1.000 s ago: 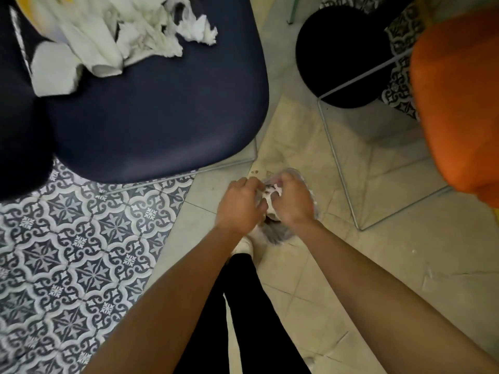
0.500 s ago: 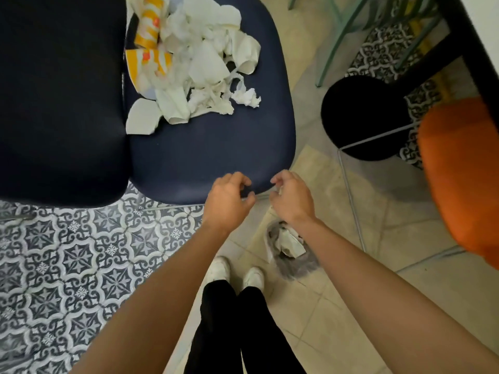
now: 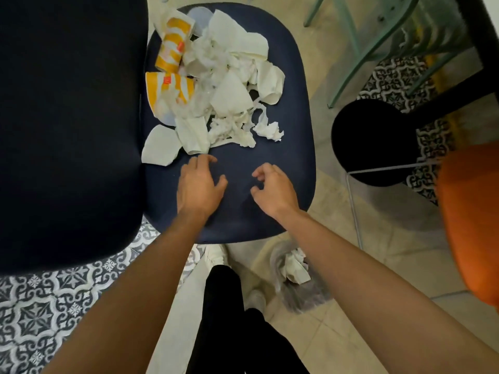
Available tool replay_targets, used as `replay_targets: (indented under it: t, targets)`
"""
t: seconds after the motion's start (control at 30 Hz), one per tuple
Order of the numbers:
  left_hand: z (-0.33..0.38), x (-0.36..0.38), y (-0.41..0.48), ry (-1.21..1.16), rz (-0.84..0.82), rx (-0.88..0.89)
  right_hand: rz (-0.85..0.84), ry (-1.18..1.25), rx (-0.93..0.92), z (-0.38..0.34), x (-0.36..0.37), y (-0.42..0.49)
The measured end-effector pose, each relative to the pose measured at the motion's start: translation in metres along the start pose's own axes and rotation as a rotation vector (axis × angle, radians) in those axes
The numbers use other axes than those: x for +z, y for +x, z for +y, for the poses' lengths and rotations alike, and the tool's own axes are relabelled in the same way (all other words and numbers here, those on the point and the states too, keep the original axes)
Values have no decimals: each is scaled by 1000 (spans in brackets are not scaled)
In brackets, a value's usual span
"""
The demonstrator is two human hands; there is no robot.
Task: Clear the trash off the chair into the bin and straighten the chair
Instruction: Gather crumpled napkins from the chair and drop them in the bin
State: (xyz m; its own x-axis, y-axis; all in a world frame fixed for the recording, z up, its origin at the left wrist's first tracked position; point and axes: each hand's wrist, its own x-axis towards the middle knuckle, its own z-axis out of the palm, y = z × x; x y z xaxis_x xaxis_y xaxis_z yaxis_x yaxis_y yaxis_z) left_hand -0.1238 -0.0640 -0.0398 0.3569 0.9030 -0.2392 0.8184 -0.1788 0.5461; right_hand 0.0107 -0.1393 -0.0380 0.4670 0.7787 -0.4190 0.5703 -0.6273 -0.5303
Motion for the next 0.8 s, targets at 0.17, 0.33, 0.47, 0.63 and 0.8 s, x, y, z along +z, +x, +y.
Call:
replay_targets:
  t: [0.17, 0.33, 0.47, 0.63, 0.8]
  targets:
    - [-20, -16, 40, 1, 36, -59, -39, 11, -4, -31, 1, 42]
    - [-41, -24, 70, 86, 22, -147, -41, 56, -8, -60, 14, 75]
    - [-56, -26, 88, 102, -7, -213, -84, 70, -11, -82, 29, 90]
    - [-62, -32, 101, 58, -22, -221, -127, 34, -71, -103, 46, 104]
    - [-66, -33, 107, 51, -110, -321, -96, 5, -70, -111, 55, 117]
